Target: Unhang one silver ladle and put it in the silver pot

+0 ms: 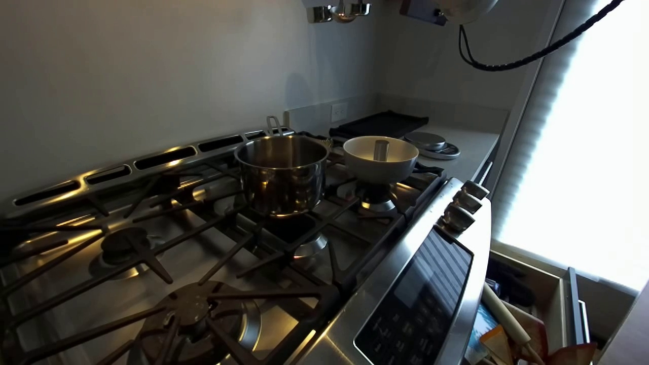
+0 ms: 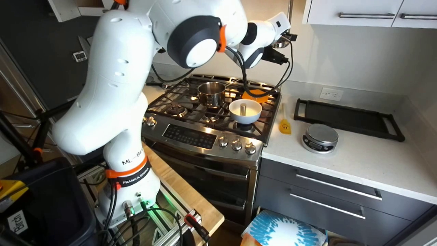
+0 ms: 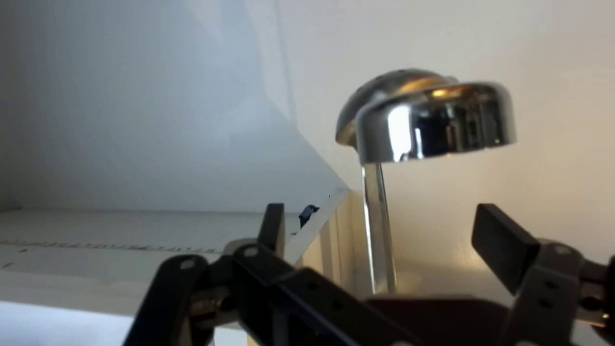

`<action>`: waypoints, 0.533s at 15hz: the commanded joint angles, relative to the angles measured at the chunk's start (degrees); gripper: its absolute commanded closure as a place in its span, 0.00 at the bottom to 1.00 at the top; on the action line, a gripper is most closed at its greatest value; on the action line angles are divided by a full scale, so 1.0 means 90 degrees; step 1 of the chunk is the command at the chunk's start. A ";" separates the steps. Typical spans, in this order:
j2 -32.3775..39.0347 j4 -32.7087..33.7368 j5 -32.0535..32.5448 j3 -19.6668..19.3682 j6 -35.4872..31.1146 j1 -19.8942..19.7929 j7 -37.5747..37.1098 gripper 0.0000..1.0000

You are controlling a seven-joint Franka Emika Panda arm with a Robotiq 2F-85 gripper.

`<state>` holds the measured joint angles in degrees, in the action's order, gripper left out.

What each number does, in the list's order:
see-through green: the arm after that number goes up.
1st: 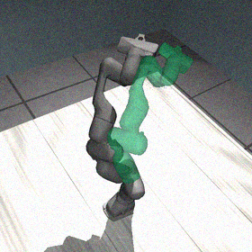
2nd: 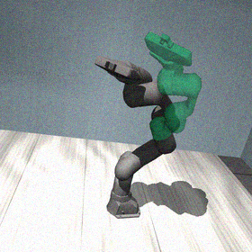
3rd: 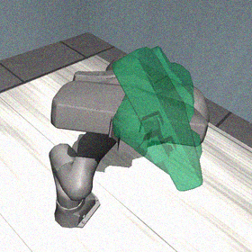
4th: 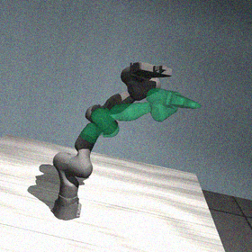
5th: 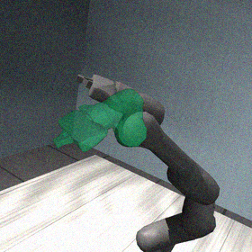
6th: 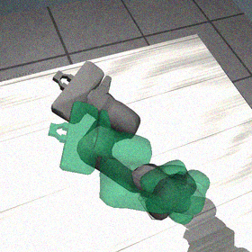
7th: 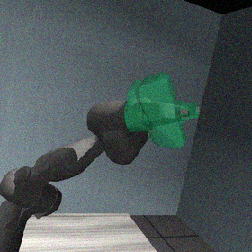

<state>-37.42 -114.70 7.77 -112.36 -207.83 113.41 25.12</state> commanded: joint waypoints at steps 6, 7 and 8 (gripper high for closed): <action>-0.0640 0.0828 0.0656 -0.0267 0.0785 0.0453 -0.0046 0.00; -0.0676 0.0863 0.0667 -0.0269 0.0789 0.0474 -0.0032 0.00; -0.0692 0.0876 0.0672 -0.0270 0.0790 0.0485 -0.0024 0.00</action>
<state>-43.74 -106.89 12.84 -114.50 -200.79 117.79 25.92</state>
